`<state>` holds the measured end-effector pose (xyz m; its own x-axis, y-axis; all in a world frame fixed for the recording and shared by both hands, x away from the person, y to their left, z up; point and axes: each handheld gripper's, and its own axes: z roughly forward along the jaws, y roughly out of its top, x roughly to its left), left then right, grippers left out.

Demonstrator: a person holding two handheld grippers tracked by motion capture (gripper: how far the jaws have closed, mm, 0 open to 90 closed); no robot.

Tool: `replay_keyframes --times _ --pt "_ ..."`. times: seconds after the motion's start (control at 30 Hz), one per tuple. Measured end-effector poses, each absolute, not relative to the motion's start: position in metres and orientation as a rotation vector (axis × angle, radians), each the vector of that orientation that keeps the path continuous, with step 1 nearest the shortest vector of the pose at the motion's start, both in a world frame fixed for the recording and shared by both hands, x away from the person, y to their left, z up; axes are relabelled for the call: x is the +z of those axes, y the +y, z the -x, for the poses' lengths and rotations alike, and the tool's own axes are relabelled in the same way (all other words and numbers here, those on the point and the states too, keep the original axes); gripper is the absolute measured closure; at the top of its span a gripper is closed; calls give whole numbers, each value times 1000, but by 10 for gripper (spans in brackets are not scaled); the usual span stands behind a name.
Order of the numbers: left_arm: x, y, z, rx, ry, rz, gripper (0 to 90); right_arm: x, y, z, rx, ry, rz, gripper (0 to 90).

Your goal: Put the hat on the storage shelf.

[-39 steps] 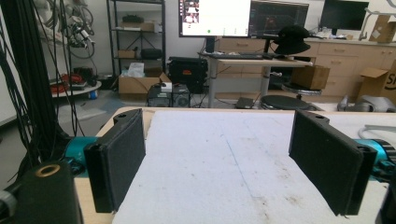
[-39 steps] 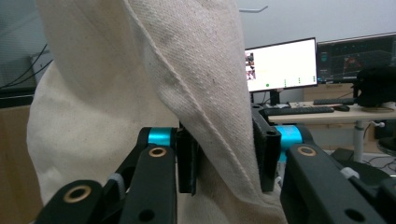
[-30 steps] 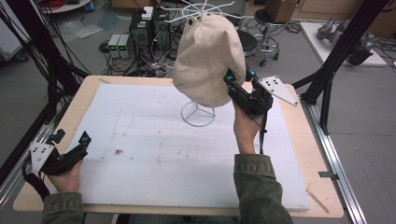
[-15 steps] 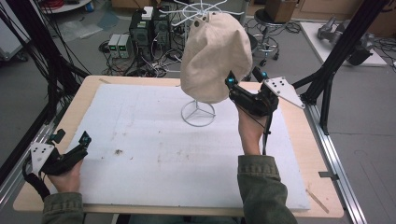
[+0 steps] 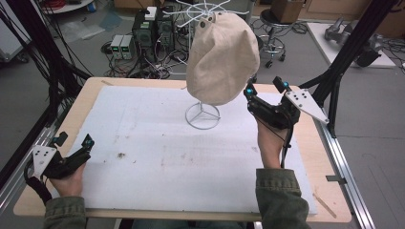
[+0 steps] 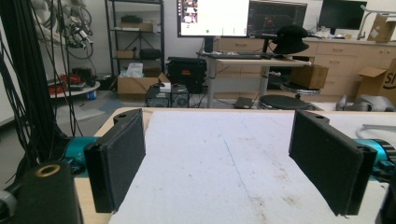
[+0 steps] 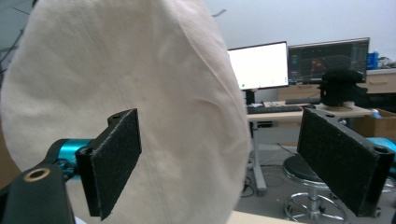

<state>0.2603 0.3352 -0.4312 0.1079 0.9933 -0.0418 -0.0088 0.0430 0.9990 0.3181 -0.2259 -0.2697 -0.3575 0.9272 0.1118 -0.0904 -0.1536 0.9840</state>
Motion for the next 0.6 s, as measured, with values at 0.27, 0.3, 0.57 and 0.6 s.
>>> replay_keyframes --times 0.27,0.3,0.57,0.6 --pt "-431 335 -260 1105 1140 -1221 188 -287 -243 -308 1587 1315 -1076 129" --pt "-431 335 -260 1104 1141 -1221 188 -289 -244 -306 1581 1317 -1085 129" --pt "-431 333 -261 1102 1139 -1225 188 -309 -261 -297 1530 1316 -1150 126" --pt "-431 333 -261 1100 1139 -1222 188 -311 -262 -296 1515 1315 -1158 127"
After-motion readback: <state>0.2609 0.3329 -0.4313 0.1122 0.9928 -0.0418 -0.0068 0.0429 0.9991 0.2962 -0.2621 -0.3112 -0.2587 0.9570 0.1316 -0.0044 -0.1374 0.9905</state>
